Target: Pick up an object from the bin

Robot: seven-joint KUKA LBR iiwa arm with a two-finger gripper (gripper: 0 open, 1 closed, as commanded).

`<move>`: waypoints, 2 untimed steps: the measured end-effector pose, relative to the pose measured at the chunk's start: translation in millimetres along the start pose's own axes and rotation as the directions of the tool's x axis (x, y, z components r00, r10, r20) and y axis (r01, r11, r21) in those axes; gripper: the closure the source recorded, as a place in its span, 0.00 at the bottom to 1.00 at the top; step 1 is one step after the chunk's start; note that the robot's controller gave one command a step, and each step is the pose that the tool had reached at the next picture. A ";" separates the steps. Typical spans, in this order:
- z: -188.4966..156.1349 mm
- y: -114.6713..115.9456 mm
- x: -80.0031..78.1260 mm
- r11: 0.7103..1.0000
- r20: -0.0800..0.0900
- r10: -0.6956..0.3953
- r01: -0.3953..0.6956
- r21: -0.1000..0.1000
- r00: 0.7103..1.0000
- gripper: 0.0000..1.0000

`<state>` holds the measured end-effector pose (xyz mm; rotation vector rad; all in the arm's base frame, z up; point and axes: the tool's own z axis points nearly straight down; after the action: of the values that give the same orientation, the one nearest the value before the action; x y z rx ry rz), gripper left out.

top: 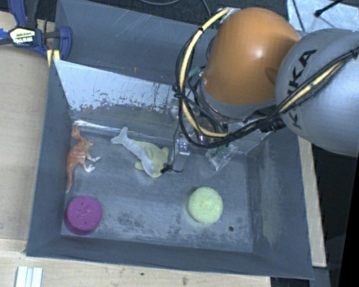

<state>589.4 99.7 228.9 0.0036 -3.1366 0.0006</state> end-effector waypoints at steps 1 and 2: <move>-5.0 -0.5 -1.5 1.000 0.009 0.002 -0.002 -0.001 1.000 0.00; 61.9 2.1 -18.5 1.000 0.013 0.025 -0.025 -0.002 1.000 0.00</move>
Offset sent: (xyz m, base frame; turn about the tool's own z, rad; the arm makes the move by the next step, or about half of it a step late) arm 0.0367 0.0060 -0.1589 0.0581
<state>607.6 101.8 166.9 -0.0356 -3.1496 -0.0027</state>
